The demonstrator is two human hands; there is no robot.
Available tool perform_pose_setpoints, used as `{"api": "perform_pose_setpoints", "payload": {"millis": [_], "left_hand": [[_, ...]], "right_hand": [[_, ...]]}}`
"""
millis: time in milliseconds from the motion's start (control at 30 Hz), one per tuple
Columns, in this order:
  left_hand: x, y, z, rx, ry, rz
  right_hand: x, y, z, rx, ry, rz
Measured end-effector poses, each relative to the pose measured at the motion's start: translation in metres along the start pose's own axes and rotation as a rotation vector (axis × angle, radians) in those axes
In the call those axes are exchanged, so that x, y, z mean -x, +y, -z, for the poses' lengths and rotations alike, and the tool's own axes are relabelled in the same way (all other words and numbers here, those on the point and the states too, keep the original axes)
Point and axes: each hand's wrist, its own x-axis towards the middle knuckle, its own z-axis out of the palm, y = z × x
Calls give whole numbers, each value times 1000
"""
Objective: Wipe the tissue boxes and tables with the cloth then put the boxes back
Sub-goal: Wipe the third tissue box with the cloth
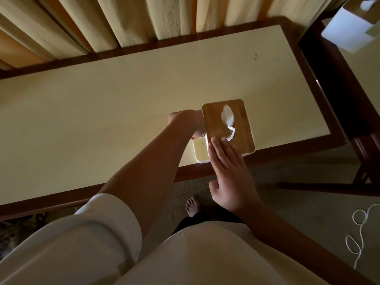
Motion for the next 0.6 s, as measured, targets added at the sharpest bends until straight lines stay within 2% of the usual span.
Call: {"api": "perform_pose_setpoints", "payload": {"millis": [167,233,333,433,500,600], "left_hand": [[7,-21,-13,62,76,-132],[14,-34,-19,136,247,-128],[41,-49,-36,497,659,-84],[64,-49,-60,745,845,-178],[66,-43,-84,696,877,-269],[64,-29,-115,404,989,-340]], "right_hand": [[1,-1,0,1,3,6],[1,-1,-1,3,8,2],[1,-1,-1,1,8,1],[1,-1,0,-2,5,1],[1,0,-1,-9,12,2],[1,1,-3,-7,12,12]]}}
